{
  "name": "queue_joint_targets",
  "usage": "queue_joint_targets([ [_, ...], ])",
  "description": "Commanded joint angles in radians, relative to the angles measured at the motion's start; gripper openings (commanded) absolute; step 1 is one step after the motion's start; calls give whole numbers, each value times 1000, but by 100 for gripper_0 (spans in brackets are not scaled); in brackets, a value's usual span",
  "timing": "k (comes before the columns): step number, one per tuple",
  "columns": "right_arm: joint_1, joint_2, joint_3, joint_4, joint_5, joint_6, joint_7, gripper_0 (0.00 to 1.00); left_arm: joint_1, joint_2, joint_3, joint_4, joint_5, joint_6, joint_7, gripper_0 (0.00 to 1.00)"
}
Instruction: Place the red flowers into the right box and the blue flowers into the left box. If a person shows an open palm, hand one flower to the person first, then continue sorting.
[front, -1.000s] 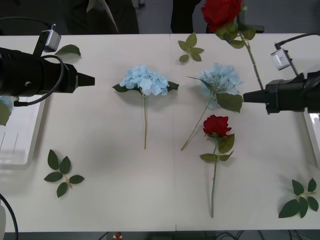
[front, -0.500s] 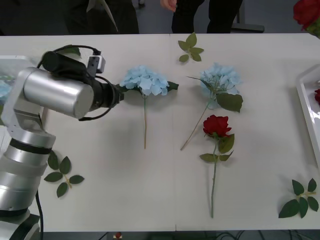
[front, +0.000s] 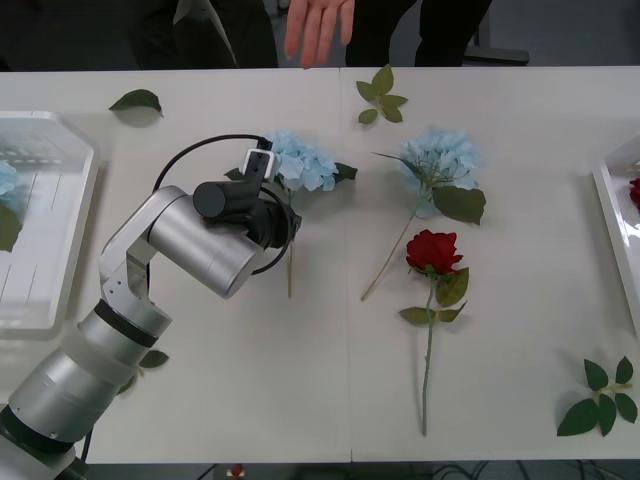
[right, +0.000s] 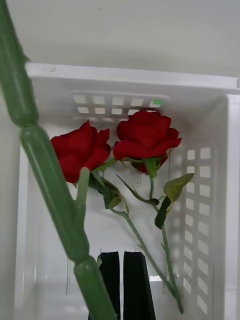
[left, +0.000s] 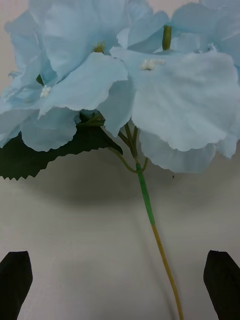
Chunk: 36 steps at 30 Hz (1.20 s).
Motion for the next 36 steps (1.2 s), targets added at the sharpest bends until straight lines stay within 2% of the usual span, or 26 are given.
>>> queue_joint_targets([
  [1, -13, -28, -23, 18, 18, -7, 60, 0, -8, 1, 15, -17, 9, -9, -25, 100],
  [7, -14, -24, -23, 18, -34, 9, 68, 0, -8, -1, 15, -18, 12, -9, -30, 100],
  [13, -16, 31, -39, -19, -230, 32, 71, 0, -8, -1, 15, -17, 12, -9, -28, 100],
  [16, -14, 96, -65, -73, -319, 13, 80, 0, -8, 1, 15, -18, 12, -9, -28, 100],
  [22, -16, 248, -155, -240, -318, -61, 109, 0, -8, 1, 16, -18, 11, -9, -25, 100],
  [26, -43, 332, -160, -318, -318, -99, 124, 0, -8, 1, 18, -17, 11, -9, -25, 100],
  [36, -122, 541, -160, -367, -309, -165, 315, 0, -8, 1, 21, -18, 11, -9, -24, 100],
])
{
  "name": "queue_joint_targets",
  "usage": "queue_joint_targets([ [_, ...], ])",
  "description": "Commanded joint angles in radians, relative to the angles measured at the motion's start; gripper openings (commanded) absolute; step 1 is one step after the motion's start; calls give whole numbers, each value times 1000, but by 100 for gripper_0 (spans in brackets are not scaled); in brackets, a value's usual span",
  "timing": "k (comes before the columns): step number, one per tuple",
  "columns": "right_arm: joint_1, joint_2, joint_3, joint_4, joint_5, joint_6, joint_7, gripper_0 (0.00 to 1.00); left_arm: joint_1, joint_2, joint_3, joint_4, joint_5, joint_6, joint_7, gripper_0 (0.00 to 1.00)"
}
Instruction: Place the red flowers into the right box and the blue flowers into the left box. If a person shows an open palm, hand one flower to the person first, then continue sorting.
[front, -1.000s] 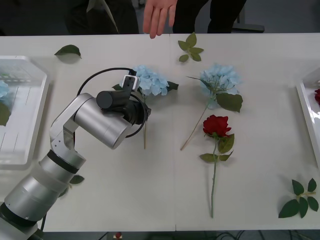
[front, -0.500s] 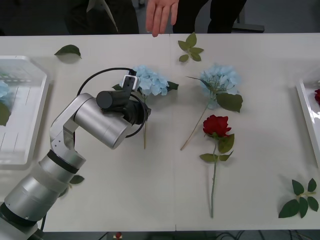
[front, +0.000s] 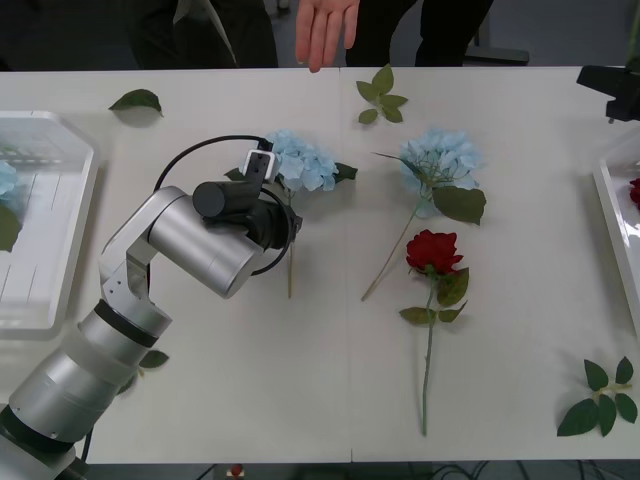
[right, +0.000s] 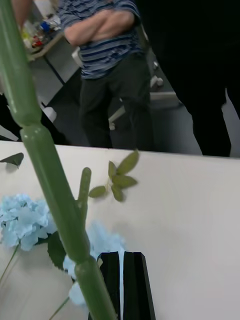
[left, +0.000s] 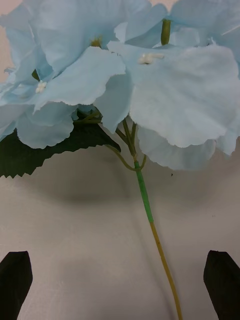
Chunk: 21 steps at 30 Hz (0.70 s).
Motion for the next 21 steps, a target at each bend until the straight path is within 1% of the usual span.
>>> queue_joint_targets([
  [1, -46, 94, -21, -52, 5, -20, 112, 0, -8, 1, 22, -18, 2, -9, -20, 100],
  [8, -102, 233, -21, -58, 5, -33, 210, 0, -8, 1, 24, -18, 2, -9, -20, 100],
  [15, -157, 357, -21, -92, 109, -68, 221, 0, -7, 1, 25, -18, 3, -9, -20, 100],
  [21, -203, 421, -5, -92, 204, -91, 226, 0, -7, 1, 27, -18, 5, -9, -20, 100],
])
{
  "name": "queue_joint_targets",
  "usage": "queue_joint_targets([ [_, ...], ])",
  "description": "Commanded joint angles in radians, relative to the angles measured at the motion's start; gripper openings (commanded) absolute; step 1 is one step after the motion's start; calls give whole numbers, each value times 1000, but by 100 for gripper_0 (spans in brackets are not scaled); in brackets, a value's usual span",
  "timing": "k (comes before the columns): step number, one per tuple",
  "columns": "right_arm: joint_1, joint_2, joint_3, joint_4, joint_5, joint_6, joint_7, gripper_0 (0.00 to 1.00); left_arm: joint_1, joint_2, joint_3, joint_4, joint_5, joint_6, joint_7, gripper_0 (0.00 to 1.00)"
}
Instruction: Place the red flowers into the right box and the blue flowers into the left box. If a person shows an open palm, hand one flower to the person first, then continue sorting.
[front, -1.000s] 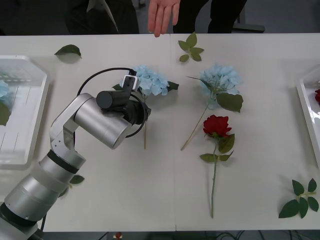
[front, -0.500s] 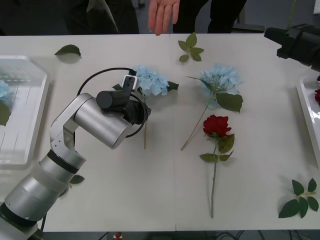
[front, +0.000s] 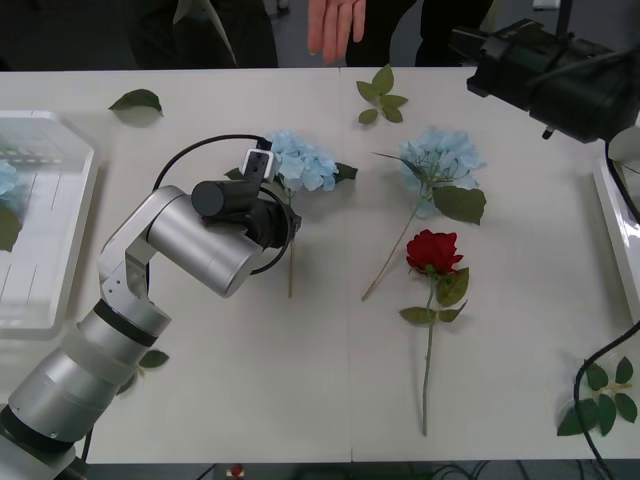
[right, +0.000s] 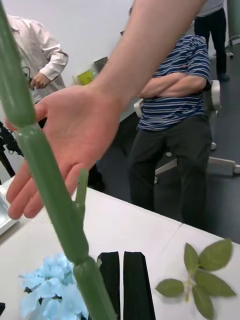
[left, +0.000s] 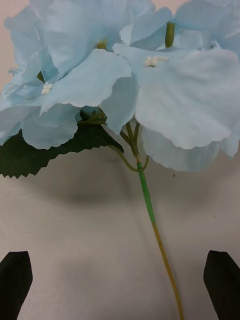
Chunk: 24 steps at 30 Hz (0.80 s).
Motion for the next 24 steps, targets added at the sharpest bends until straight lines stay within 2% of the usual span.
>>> queue_joint_targets([
  [1, -59, 30, 10, -39, 50, -39, 21, 0, -7, 1, 22, -20, 5, -9, -18, 100],
  [7, -98, 64, 112, -40, 57, -153, 28, 0, -7, 1, 25, -20, 5, -9, -20, 100],
  [24, -160, 163, 125, -37, 264, -160, 9, 0, -7, 1, 27, -18, 8, -9, -20, 100],
])
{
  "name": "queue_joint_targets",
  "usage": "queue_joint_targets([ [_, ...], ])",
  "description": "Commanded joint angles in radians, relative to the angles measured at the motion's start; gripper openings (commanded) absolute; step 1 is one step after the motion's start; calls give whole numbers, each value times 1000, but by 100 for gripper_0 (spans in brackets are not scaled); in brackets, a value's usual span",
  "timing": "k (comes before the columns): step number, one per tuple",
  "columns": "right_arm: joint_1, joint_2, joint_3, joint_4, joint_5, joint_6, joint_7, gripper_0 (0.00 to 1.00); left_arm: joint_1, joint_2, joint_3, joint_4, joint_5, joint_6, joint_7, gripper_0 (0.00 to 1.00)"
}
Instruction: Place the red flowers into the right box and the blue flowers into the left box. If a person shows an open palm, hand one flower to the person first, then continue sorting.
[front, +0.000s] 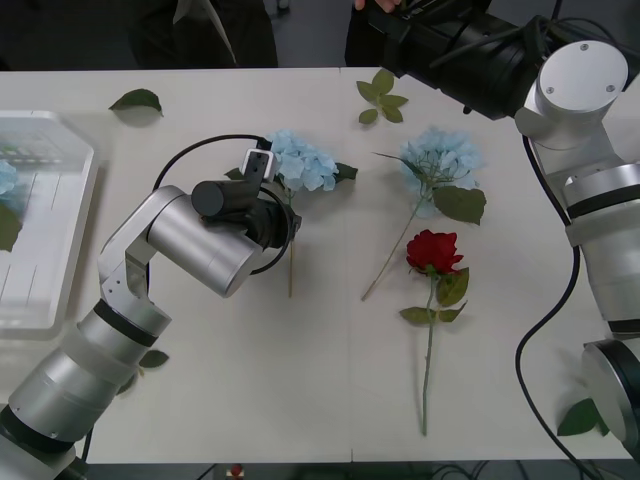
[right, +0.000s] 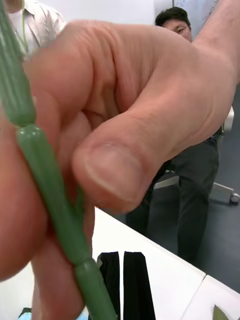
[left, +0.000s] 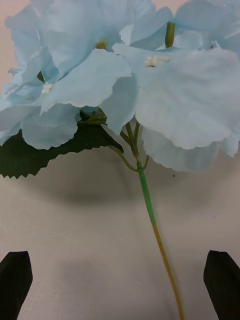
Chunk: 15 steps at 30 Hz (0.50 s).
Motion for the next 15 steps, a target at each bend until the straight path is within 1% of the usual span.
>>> queue_joint_targets([
  [1, -39, 19, 1, -37, 43, -4, 6, 0, -7, 1, 26, -20, 8, -9, -20, 100],
  [15, -42, 30, 12, -38, 60, -5, 1, 0, -5, 1, 28, -20, 9, -9, -18, 100],
])
